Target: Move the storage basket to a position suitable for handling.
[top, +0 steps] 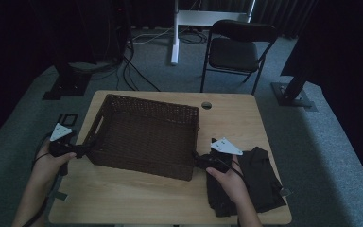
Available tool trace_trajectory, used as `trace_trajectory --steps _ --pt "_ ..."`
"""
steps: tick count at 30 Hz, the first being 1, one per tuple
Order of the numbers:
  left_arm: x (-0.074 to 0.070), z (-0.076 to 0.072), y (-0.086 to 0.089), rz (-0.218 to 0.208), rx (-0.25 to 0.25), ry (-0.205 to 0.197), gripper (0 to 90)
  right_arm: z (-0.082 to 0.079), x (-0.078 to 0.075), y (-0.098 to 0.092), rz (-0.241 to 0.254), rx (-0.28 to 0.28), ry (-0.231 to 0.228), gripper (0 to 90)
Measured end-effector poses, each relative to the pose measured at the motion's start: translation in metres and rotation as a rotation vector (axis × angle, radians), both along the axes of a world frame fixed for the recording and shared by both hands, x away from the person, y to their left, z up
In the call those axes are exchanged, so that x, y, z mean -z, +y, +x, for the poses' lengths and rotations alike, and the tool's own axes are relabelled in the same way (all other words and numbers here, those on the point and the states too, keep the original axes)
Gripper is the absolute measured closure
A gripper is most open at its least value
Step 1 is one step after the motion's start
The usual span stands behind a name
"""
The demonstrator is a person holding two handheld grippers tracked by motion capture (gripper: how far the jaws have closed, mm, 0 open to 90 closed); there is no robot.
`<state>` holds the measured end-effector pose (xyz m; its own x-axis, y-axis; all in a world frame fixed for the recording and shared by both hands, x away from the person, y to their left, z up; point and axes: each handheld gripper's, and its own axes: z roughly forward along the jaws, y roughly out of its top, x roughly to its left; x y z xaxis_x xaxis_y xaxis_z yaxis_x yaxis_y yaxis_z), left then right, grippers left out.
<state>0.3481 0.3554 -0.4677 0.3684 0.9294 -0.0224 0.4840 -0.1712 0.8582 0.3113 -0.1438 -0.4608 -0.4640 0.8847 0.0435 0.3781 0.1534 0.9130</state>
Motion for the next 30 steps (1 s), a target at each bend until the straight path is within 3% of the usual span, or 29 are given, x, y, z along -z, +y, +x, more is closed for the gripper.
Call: trace_trajectory --steps 3,4,6,10,13,15,18,21,22,23,24,25,29,30 --pt "0.005 0.002 -0.001 -0.009 -0.039 -0.015 10.5 0.003 0.003 0.007 -0.007 0.017 -0.009 13.6" --pt "0.006 0.002 -0.001 -0.015 -0.045 -0.015 14.9 0.003 0.005 0.01 -0.01 0.024 -0.009 14.0" --pt "0.006 0.002 -0.001 -0.015 -0.045 -0.015 15.0 0.003 0.006 0.012 -0.011 0.026 -0.008 14.0" --pt "0.011 0.003 -0.002 -0.035 -0.031 0.0 23.2 0.003 0.012 0.026 -0.03 0.023 0.008 23.4" --pt "0.011 0.003 -0.001 -0.046 -0.048 0.008 30.1 0.003 0.015 0.03 -0.042 0.044 0.018 30.6" --pt "0.012 0.003 -0.001 -0.121 -0.056 0.05 38.7 0.003 0.016 0.031 -0.029 0.057 0.031 34.1" --pt "0.012 0.002 -0.003 -0.155 -0.052 0.064 50.2 0.002 0.019 0.032 -0.043 0.062 0.039 37.7" --pt "0.011 0.0 -0.007 -0.133 -0.051 0.052 67.1 0.0 0.018 0.033 -0.035 0.062 0.046 45.6" --pt "0.008 -0.003 -0.012 -0.11 -0.097 0.055 71.8 -0.002 0.017 0.035 -0.03 0.061 0.063 54.1" --pt "0.008 -0.003 -0.012 -0.11 -0.097 0.055 76.2 -0.003 0.016 0.037 -0.035 0.07 0.068 55.2" --pt "0.006 -0.006 -0.019 -0.033 -0.125 0.035 77.8 -0.003 0.016 0.038 -0.041 0.077 0.068 56.3" --pt "0.006 -0.007 -0.021 -0.02 -0.133 0.035 78.7 -0.002 0.016 0.038 -0.04 0.084 0.073 57.2" --pt "0.007 -0.01 -0.023 -0.058 -0.158 0.038 80.4 -0.001 0.015 0.038 -0.065 0.088 0.073 59.3" --pt "0.008 -0.013 -0.022 -0.086 -0.165 0.045 80.6 -0.001 0.015 0.037 -0.071 0.085 0.07 59.5"
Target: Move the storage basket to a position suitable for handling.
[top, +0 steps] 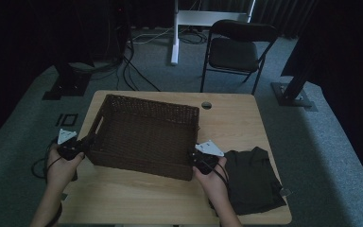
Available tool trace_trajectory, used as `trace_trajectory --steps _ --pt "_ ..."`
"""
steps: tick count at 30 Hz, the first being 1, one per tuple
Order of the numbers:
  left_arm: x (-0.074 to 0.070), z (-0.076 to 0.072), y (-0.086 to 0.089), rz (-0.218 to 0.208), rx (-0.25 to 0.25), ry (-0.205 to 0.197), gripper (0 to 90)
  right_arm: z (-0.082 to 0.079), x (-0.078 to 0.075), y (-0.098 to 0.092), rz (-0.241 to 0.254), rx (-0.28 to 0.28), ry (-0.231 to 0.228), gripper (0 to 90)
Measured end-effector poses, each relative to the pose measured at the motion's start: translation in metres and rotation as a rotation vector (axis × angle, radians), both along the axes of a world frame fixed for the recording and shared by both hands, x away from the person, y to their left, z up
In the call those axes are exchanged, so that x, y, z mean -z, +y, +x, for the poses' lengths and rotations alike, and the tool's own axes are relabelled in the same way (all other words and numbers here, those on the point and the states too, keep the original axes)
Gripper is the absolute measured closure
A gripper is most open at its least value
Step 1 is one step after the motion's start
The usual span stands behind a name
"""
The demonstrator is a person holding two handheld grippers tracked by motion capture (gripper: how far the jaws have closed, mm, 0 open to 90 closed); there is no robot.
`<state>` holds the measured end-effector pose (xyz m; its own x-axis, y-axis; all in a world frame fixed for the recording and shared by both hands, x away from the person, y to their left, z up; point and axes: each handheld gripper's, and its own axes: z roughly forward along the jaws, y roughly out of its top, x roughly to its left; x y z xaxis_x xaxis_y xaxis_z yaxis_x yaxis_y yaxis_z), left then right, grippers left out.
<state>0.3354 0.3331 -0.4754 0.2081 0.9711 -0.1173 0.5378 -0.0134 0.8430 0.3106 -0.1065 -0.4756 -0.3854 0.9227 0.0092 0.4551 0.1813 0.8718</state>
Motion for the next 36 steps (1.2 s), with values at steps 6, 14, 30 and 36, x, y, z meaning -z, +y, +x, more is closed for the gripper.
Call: trace_trajectory --steps 6,14,30,36 --pt "-0.001 -0.007 -0.002 -0.015 -0.009 0.015 80.8 0.004 -0.001 -0.003 -0.007 -0.022 0.001 60.0" --pt "-0.004 -0.019 -0.008 0.011 -0.025 0.041 80.8 0.014 -0.002 -0.01 -0.033 -0.074 0.003 60.7" --pt "-0.004 -0.038 -0.012 0.0 -0.048 0.047 80.6 0.022 -0.001 -0.019 -0.026 -0.134 0.005 61.1" --pt "-0.003 -0.042 -0.007 -0.006 -0.028 0.039 80.6 0.009 -0.002 -0.014 -0.034 -0.116 0.007 61.1"
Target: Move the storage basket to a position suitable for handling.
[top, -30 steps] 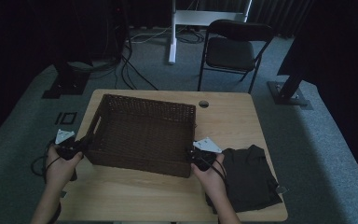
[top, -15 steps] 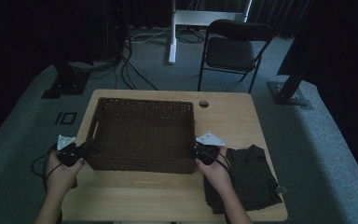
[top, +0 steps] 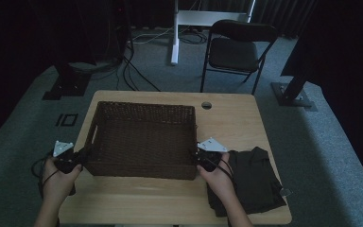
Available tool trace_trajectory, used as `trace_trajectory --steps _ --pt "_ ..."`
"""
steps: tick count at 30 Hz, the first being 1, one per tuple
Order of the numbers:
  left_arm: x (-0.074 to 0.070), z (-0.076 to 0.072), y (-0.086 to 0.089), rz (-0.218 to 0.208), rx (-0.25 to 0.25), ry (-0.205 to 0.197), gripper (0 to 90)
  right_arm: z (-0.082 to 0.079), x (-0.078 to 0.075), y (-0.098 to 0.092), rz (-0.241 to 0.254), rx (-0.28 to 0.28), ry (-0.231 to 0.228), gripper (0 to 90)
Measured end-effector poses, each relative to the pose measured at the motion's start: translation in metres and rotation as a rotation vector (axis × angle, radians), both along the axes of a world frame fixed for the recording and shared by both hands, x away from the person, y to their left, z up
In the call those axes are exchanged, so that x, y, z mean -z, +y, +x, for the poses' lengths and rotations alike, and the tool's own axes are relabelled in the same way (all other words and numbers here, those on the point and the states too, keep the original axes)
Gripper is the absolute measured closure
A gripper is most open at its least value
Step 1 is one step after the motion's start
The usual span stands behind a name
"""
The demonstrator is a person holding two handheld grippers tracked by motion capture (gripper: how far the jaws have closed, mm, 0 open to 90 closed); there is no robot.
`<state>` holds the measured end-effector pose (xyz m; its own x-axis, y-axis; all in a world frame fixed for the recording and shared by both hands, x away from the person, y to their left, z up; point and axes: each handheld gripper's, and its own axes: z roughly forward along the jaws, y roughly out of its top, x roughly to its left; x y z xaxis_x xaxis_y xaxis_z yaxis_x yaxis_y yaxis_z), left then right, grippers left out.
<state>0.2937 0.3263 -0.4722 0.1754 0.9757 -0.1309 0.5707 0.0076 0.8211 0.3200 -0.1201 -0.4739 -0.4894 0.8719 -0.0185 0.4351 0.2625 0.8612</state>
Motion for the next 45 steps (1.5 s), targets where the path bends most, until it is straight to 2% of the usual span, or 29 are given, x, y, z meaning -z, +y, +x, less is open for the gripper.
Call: trace_trajectory --steps 3,4,12,17,20,22,23,24,25,26,27,28,29,30,31,33,34,38,40,41,45 --pt "-0.001 -0.002 -0.001 0.008 0.004 0.002 80.6 -0.004 0.001 0.0 0.006 0.002 -0.002 61.1" --pt "-0.001 -0.004 -0.002 0.01 0.007 0.0 80.5 -0.007 0.002 -0.002 0.027 0.004 -0.001 61.1" --pt "-0.001 -0.012 -0.001 0.007 0.011 0.008 80.3 -0.01 0.001 -0.004 0.023 -0.006 0.001 61.1" --pt "0.0 -0.011 0.001 -0.007 0.011 0.007 80.1 -0.007 0.0 -0.002 0.011 -0.012 0.004 60.9" --pt "0.0 -0.01 0.001 -0.003 0.018 0.003 79.6 -0.007 0.001 -0.004 0.034 -0.013 0.005 60.0" --pt "0.0 -0.009 0.002 0.005 0.028 0.0 78.6 -0.007 0.001 -0.004 0.031 -0.022 0.003 57.1" --pt "0.0 -0.009 0.002 0.005 0.028 0.0 75.9 -0.007 0.001 -0.004 0.031 -0.022 0.003 57.1" --pt "0.0 -0.008 0.003 0.002 0.044 0.0 71.0 -0.005 0.0 -0.006 0.028 -0.039 -0.005 43.1" --pt "0.0 -0.008 0.003 -0.001 0.053 0.007 66.6 -0.004 -0.001 -0.008 0.032 -0.042 -0.004 38.6" --pt "-0.002 -0.007 0.003 -0.011 0.078 -0.011 57.3 -0.003 -0.002 -0.009 0.04 -0.043 -0.008 32.0" --pt "-0.004 -0.006 0.002 -0.009 0.093 -0.011 50.9 -0.002 -0.004 -0.01 0.052 -0.047 -0.017 26.9" --pt "-0.006 -0.006 0.002 -0.012 0.104 -0.002 48.8 -0.002 -0.005 -0.011 0.062 -0.046 -0.024 22.8" --pt "-0.008 -0.005 0.002 -0.013 0.115 -0.021 41.0 -0.001 -0.007 -0.012 0.066 -0.051 -0.023 18.5" --pt "-0.009 -0.005 0.002 -0.005 0.126 -0.042 34.0 0.0 -0.008 -0.012 0.067 -0.058 -0.026 17.4" --pt "-0.009 -0.005 0.002 -0.005 0.126 -0.042 33.4 0.0 -0.008 -0.012 0.067 -0.058 -0.026 17.4" --pt "-0.012 -0.005 0.001 -0.006 0.131 -0.047 21.9 -0.001 -0.011 -0.01 0.077 -0.074 -0.018 15.6" --pt "-0.015 -0.006 0.001 0.021 0.139 -0.073 18.4 -0.001 -0.013 -0.007 0.086 -0.091 -0.017 13.7" --pt "-0.02 -0.007 0.003 0.002 0.149 -0.09 14.0 -0.001 -0.014 -0.004 0.089 -0.109 -0.012 13.0" --pt "-0.021 -0.007 0.003 0.012 0.152 -0.091 10.0 -0.001 -0.014 -0.005 0.085 -0.104 -0.013 13.2" --pt "-0.022 -0.008 0.003 0.02 0.153 -0.098 10.0 -0.001 -0.014 -0.005 0.085 -0.104 -0.013 13.2" --pt "-0.025 -0.009 0.004 0.004 0.163 -0.102 9.8 -0.002 -0.014 -0.007 0.096 -0.095 -0.011 13.2"
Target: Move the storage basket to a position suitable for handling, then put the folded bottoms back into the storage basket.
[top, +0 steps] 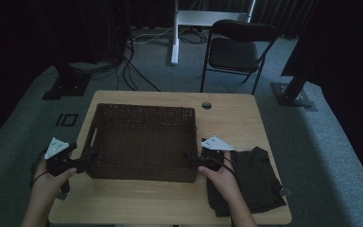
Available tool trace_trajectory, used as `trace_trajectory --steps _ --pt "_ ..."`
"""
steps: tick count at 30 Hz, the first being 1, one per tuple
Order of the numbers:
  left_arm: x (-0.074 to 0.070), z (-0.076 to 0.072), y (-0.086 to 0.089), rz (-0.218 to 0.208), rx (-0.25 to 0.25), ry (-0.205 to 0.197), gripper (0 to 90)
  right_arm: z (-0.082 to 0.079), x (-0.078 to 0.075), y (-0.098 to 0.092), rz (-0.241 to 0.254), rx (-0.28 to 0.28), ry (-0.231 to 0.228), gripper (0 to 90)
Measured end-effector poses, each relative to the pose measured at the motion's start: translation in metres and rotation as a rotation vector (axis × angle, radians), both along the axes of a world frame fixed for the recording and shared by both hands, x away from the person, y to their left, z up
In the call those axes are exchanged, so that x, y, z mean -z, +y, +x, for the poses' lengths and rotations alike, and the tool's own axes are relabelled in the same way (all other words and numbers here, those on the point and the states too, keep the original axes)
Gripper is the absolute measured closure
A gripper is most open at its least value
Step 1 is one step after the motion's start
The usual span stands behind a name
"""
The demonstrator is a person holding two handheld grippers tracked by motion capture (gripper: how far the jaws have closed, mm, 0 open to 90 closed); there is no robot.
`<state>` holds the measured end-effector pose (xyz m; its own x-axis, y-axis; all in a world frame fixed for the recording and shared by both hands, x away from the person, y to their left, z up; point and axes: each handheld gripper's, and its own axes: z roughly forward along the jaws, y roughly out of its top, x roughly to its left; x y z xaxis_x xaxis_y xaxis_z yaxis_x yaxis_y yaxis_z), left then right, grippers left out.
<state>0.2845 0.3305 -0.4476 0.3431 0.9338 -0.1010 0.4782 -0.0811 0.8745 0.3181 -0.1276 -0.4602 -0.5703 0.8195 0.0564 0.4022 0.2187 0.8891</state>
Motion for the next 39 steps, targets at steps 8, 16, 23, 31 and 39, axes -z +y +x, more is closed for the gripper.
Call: trace_trajectory --steps 8,16,23,31,39 --pt "-0.015 -0.005 -0.011 0.03 0.046 -0.019 9.3 -0.004 -0.007 -0.004 0.001 -0.022 -0.009 13.0" --pt "-0.025 0.001 -0.032 0.02 0.094 -0.031 9.3 -0.006 -0.013 -0.013 0.005 -0.015 -0.027 13.0" --pt "-0.029 0.006 -0.057 0.013 0.158 -0.045 9.3 -0.008 -0.018 -0.023 0.002 -0.004 -0.055 13.2" --pt "-0.031 0.01 -0.095 -0.003 0.25 -0.063 9.5 -0.013 -0.024 -0.041 -0.001 0.024 -0.072 13.2" --pt "-0.03 0.011 -0.13 -0.009 0.324 -0.069 9.5 -0.018 -0.025 -0.058 0.022 0.049 -0.081 13.2"
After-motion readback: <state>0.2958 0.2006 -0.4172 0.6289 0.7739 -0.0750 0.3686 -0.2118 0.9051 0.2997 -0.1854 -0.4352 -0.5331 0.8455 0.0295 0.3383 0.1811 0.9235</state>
